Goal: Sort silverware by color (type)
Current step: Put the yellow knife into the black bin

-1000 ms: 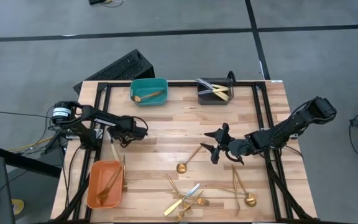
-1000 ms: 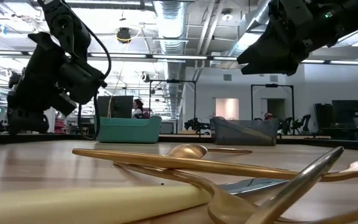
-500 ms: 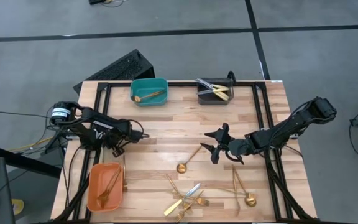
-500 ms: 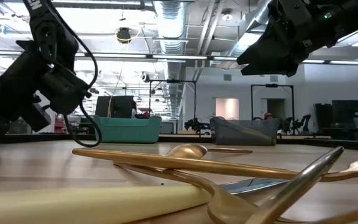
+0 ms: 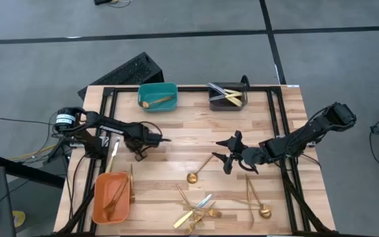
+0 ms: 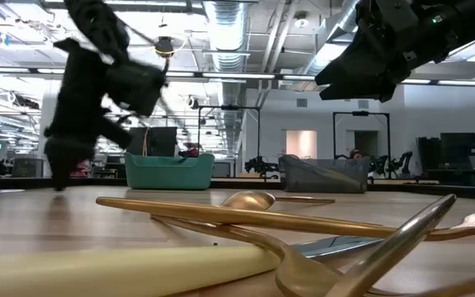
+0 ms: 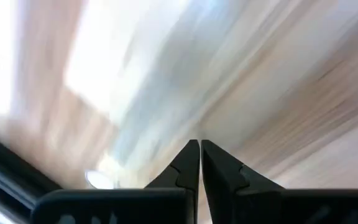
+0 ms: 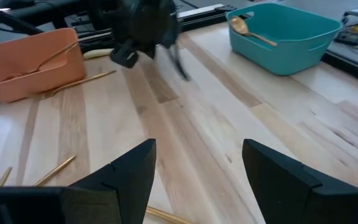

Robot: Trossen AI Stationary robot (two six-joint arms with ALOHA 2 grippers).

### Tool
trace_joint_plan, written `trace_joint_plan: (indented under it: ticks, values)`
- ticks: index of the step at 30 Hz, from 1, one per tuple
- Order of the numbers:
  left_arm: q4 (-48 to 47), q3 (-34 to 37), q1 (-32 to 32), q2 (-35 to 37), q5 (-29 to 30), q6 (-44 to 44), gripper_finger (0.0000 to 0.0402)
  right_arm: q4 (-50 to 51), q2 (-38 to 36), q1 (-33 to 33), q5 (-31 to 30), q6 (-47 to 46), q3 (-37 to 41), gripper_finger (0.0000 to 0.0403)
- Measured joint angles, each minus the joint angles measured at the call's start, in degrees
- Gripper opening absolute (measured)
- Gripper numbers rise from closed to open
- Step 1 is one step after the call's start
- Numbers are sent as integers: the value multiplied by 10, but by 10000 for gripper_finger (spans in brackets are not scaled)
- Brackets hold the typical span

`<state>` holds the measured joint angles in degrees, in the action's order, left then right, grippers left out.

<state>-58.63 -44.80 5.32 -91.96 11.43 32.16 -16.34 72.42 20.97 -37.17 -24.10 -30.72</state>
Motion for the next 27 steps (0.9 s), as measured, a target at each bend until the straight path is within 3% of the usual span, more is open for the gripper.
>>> trace_joint_plan:
  ticks: [5, 12, 19, 23, 27]
  values:
    - [-22, -48, -14, 0, 10, -39, 6, 2, -9, 0, 18, -7, 0, 264]
    - [-81, -67, -65, 0, -94, -55, 6, 11, -31, 0, 27, -14, 0, 264]
    - [-202, -66, -129, 1, -101, -63, 6, 7, -44, 0, 27, -15, -1, 264]
    - [-203, -66, -158, 1, -69, -78, 6, 5, -42, 0, 27, -16, -7, 264]
    - [-109, -66, -171, 1, 11, -84, 6, 5, -31, -2, 27, -26, -7, 264]
